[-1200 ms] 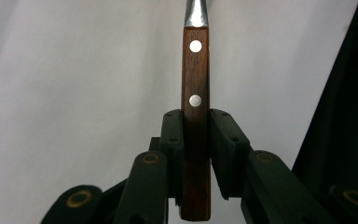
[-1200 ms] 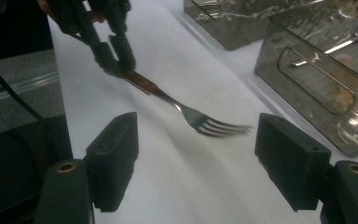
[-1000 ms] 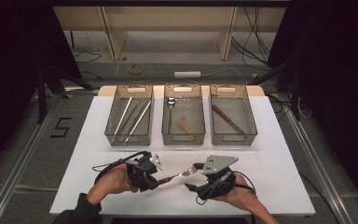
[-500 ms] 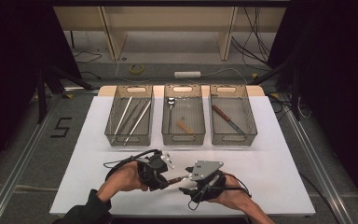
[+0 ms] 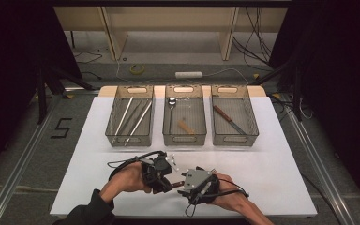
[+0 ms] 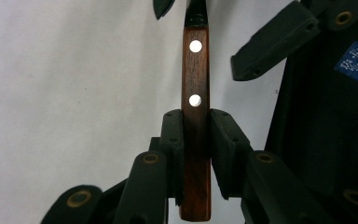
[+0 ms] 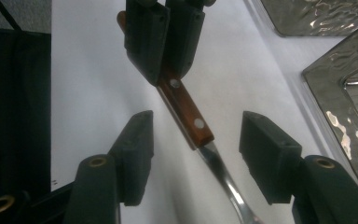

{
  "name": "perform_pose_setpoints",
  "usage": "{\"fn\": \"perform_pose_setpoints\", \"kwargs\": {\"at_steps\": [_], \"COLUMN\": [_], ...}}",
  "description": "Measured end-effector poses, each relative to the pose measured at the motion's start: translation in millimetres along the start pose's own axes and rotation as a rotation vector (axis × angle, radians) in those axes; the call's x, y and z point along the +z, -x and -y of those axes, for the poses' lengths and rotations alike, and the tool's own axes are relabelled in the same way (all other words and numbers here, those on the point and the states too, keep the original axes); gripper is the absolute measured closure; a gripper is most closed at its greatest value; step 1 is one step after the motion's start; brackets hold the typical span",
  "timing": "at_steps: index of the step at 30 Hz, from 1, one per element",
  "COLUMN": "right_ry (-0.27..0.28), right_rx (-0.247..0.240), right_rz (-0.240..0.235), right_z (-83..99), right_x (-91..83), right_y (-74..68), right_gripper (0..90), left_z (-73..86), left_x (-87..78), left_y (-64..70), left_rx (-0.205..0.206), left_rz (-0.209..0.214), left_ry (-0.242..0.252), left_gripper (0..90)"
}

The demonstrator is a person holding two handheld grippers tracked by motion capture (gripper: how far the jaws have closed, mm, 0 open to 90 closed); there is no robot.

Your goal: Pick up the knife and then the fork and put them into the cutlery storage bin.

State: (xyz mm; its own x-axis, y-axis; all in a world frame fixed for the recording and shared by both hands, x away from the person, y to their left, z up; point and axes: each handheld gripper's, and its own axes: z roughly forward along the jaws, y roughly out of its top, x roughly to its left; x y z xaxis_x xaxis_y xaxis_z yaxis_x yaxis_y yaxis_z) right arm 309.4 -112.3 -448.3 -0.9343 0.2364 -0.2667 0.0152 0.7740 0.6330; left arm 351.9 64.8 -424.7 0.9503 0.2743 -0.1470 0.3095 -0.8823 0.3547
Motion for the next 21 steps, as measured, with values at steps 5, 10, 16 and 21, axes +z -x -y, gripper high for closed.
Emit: {"fn": "perform_pose_setpoints", "kwargs": {"at_steps": [5,10,16,21], "right_ry": [-0.014,-0.043,-0.054,-0.075], "right_rx": [-0.048,-0.097,-0.128,-0.170], "right_rz": [0.015,0.025,0.041,0.045], "right_z": [-0.1,0.0,-0.1,-0.9], "right_x": [4.1,8.6,10.8,9.9], "right_y": [-3.1,-6.1,-9.1,-9.7], "right_gripper": [50.7,53.8,59.3,66.6], "left_z": [-0.8,-2.3,-3.7,-4.0], "left_x": [0.3,0.1,-0.5,-0.6], "left_y": [0.4,1.8,3.2,3.5], "left_rx": [0.007,0.014,0.016,0.015], "left_rz": [0.013,0.015,0.036,0.047], "left_ry": [0.000,-0.003,0.003,0.002], "left_gripper": [75.4,75.4,75.4,75.4]}}
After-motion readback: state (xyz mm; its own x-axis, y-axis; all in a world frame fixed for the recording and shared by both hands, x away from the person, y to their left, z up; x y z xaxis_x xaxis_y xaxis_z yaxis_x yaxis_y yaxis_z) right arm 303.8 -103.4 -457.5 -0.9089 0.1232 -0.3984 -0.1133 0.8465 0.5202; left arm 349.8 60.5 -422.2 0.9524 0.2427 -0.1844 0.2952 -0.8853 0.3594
